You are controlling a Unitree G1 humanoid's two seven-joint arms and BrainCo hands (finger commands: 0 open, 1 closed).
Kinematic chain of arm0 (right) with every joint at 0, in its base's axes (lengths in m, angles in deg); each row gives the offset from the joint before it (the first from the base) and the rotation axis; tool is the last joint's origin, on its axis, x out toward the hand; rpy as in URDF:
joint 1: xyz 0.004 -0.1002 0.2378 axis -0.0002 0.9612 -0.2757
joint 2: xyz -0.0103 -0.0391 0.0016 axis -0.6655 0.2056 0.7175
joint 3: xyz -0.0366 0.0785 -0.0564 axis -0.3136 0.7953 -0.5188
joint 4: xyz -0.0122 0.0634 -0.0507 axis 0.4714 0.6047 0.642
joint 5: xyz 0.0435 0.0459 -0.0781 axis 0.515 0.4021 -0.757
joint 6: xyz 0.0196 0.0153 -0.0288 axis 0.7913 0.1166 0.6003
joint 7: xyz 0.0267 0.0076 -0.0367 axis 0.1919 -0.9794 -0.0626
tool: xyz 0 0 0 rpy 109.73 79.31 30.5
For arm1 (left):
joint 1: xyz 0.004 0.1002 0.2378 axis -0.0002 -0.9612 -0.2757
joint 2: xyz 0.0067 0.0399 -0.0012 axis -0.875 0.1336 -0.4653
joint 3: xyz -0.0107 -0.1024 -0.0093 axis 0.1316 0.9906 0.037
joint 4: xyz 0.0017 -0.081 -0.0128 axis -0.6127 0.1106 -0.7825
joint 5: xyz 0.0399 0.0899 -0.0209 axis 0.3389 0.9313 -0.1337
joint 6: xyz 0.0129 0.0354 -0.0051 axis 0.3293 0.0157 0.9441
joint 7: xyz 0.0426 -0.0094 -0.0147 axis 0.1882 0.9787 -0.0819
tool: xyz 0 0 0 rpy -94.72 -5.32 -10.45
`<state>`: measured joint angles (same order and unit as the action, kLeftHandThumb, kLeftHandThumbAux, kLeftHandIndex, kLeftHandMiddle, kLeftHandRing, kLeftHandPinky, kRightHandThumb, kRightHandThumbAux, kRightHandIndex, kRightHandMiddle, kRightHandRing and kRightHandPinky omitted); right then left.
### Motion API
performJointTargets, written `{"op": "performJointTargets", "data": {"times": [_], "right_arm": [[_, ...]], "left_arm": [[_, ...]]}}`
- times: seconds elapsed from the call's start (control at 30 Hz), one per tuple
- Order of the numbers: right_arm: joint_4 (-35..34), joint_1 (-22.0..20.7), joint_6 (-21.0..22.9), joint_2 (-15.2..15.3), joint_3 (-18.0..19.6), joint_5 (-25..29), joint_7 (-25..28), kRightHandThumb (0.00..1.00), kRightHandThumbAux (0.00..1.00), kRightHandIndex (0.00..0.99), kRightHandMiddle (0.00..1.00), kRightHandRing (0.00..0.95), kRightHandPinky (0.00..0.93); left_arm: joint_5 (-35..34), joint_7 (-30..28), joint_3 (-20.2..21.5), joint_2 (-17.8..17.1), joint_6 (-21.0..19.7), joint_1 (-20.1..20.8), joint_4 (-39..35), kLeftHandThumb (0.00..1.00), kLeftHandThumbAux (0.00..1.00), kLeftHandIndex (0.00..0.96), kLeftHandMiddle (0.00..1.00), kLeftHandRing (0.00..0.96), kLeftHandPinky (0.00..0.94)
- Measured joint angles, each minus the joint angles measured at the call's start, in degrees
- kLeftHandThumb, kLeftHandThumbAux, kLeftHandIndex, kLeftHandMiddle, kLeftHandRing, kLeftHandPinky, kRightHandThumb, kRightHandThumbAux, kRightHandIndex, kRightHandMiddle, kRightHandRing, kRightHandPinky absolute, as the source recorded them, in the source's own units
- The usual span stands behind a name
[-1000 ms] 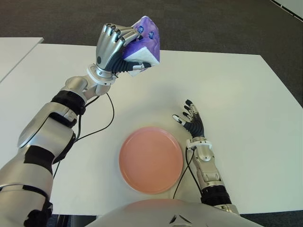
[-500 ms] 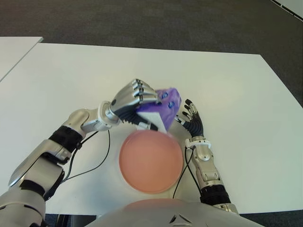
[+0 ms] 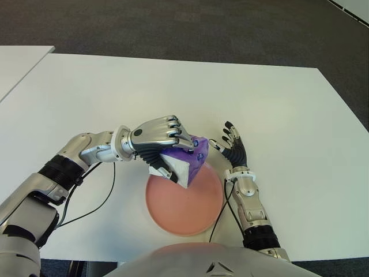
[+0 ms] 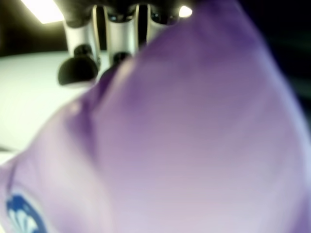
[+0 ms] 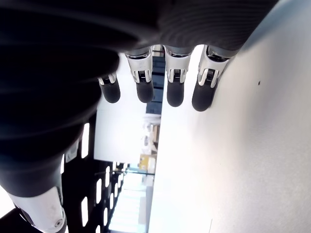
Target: Put the tissue paper into the plate.
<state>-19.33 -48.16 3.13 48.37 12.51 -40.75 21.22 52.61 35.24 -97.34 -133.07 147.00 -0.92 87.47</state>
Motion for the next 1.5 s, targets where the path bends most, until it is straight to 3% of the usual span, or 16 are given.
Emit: {"op": "performJointTargets", "data": {"times": [0.27,0.43,0.73,1.2,1.3,1.5], "right_arm": [[0.1,0.0,0.0,0.0,0.1,0.1,0.0,0.139,0.722,0.000,0.057,0.080,0.124],[0.0,0.0,0.0,0.1,0.2,0.1,0.0,0.141,0.719,0.000,0.054,0.074,0.110],[0.2,0.0,0.0,0.3,0.3,0.1,0.2,0.140,0.716,0.000,0.049,0.068,0.113],[0.9,-0.2,-0.3,0.4,0.7,0.3,0.6,0.133,0.723,0.000,0.061,0.083,0.127],[0.8,-0.2,-0.4,0.4,0.8,0.3,0.6,0.131,0.723,0.000,0.060,0.081,0.124],[0.9,-0.2,-0.4,0.3,0.8,0.2,0.6,0.124,0.718,0.000,0.056,0.077,0.119]], "left_arm": [[-0.8,-16.8,0.5,-2.2,-7.5,-2.9,-7.5,0.747,0.697,0.442,0.837,0.844,0.860],[1.4,-20.8,2.7,-2.8,-8.0,-3.3,-10.4,0.747,0.697,0.442,0.844,0.851,0.871],[5.1,-21.5,6.2,-2.1,-8.0,-6.6,-12.6,0.748,0.696,0.443,0.857,0.869,0.885],[9.0,-17.2,9.7,2.3,-2.5,-8.2,-10.3,0.748,0.695,0.444,0.859,0.875,0.888],[6.7,-16.0,10.4,3.6,-1.8,-8.7,-8.8,0.748,0.695,0.444,0.857,0.868,0.878],[-5.8,-17.5,9.3,4.9,-3.4,-10.5,-8.2,0.745,0.699,0.442,0.845,0.851,0.855]]}}
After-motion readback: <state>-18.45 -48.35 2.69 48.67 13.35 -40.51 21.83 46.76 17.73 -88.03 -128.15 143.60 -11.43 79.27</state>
